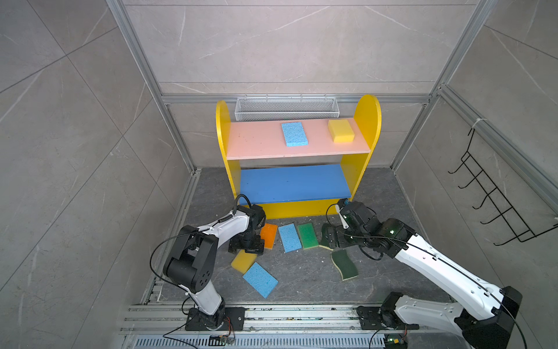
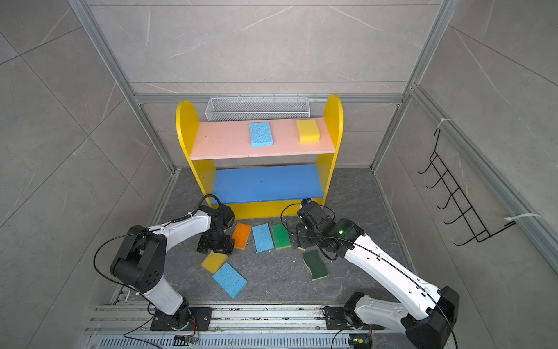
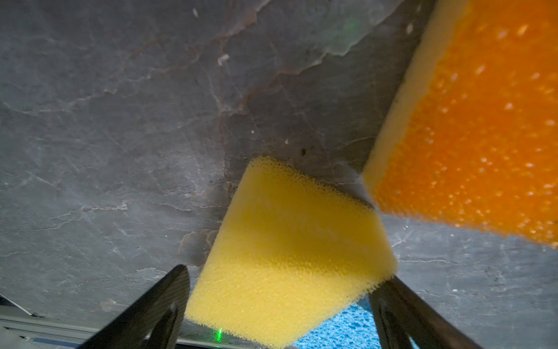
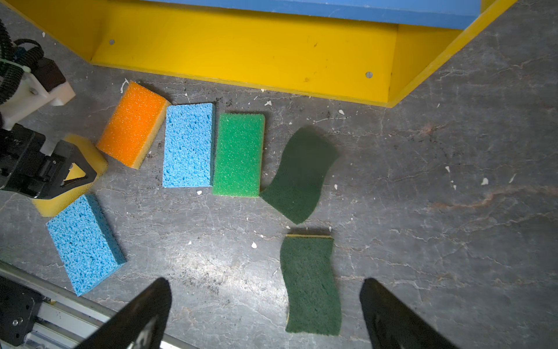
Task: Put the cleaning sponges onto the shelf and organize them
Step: 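Lower the left gripper over the yellow sponge beside the orange sponge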
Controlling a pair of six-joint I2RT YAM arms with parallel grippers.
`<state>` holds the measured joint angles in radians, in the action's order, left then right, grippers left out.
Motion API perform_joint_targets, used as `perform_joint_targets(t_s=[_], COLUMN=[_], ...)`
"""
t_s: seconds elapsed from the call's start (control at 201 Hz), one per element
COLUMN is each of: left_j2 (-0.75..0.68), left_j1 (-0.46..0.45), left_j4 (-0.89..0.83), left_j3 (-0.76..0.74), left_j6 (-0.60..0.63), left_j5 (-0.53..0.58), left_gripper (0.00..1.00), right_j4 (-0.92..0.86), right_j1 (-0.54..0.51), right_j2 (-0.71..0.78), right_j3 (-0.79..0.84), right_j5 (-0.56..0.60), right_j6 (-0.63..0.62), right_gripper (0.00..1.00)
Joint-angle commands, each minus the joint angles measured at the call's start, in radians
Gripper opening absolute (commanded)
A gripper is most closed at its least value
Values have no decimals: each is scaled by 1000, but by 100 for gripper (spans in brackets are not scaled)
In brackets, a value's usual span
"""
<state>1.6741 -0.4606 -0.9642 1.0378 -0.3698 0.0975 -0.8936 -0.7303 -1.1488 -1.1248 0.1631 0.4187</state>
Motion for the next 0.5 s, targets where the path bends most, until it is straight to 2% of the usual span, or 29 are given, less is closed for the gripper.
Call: perform_joint_targets(t_s=[0.0,0.364,0.498], left_j2=[11,21,23], left_j1=[0,0,0], left_j4=[-26,72,86], left_j3=[18,1,27], left_j6=[4,-64,-106], left_j5=[-8,-41,-12], left_gripper=[94,79,71], right_j4=[-4,-24,-28], right_j1=[7,14,17], right_j2=[15,35,34], right_j3=[10,7,7], right_j5=[-7,7,15], right_j6=[-6,-15,-16], right_gripper=[99,99,99])
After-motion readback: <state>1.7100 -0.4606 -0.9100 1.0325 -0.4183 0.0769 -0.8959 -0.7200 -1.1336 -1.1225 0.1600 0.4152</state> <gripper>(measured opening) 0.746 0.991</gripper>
